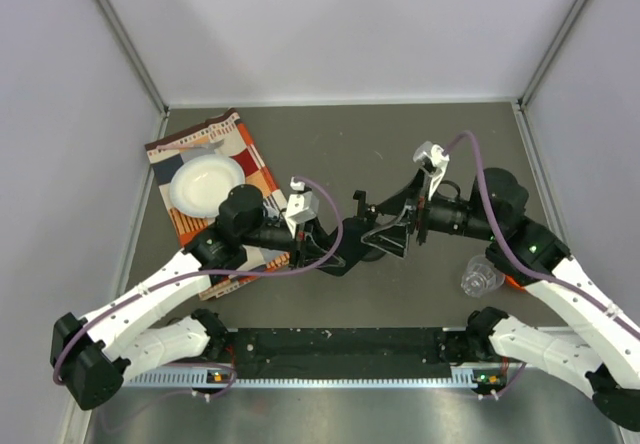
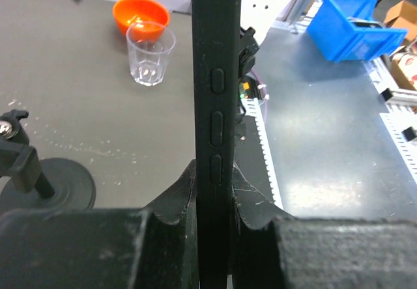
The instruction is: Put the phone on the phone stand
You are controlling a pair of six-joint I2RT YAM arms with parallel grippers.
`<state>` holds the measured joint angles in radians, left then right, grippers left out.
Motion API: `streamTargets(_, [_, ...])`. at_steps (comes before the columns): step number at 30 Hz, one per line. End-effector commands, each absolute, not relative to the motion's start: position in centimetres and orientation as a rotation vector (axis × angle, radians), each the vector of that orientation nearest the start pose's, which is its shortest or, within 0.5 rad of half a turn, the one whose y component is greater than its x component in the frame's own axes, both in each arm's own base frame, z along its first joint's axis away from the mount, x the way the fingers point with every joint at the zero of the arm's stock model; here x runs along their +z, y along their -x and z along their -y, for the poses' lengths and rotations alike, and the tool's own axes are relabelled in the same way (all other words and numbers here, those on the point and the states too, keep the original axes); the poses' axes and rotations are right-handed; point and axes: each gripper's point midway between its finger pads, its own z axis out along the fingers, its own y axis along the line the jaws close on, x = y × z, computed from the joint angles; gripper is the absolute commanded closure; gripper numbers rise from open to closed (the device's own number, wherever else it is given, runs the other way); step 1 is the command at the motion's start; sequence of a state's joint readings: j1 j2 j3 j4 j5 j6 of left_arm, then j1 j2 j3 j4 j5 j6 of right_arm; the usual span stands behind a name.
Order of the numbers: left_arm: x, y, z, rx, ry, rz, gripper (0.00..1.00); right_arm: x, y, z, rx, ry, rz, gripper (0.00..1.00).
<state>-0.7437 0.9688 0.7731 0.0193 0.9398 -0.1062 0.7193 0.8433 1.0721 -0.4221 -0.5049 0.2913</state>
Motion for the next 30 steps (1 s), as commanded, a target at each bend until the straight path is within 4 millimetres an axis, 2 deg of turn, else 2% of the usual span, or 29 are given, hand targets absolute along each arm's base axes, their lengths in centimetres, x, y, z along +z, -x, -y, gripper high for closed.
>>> streamTargets(1, [31.8, -10.0, 30.0, -1.482, -1.250, -1.189, 1.00, 38.5, -13.4, -27.1, 1.403, 0.772, -1.476, 0.08])
streamTargets(4, [32.2, -9.8, 29.9, -1.491, -1.247, -1.178, 1.00, 38.5, -12.3, -27.4, 1.494, 0.796, -1.433, 0.21])
streamTargets(5, [32.4, -9.8, 29.9, -1.492, -1.244, -1.172, 1.00, 39.5, -12.0, -27.3, 1.499, 0.802, -1.359, 0.25])
streamTargets(6, [32.4, -9.8, 30.0, -1.500, -1.241, -1.176, 1.00, 39.1, -12.0, -27.4, 1.517, 0.791, -1.367, 0.35])
streamTargets(10, [32.4, -9.8, 30.1, -1.514, -1.234, -1.174, 1.00, 39.3, -12.1, -27.6, 1.527, 0.794, -1.334, 0.48])
streamTargets(14, [32.3, -10.0, 30.2, -1.513, -1.232, -1.179, 1.00, 39.1, -11.9, -27.7, 1.530, 0.820, -1.326, 0.53])
streamTargets(21, [32.0, -10.3, 30.5, -1.516, -1.235, -1.198, 1.00, 38.3, -12.0, -28.2, 1.518, 0.881, -1.337, 0.72])
streamTargets(24, [31.7, -10.5, 30.7, -1.519, -1.235, -1.210, 1.00, 38.4, -11.9, -28.7, 1.524, 0.891, -1.322, 0.73])
streamTargets(30, [31.8, -10.8, 30.9, -1.517, -1.231, -1.215, 1.00, 37.4, -12.0, -29.6, 1.473, 0.925, -1.369, 0.73])
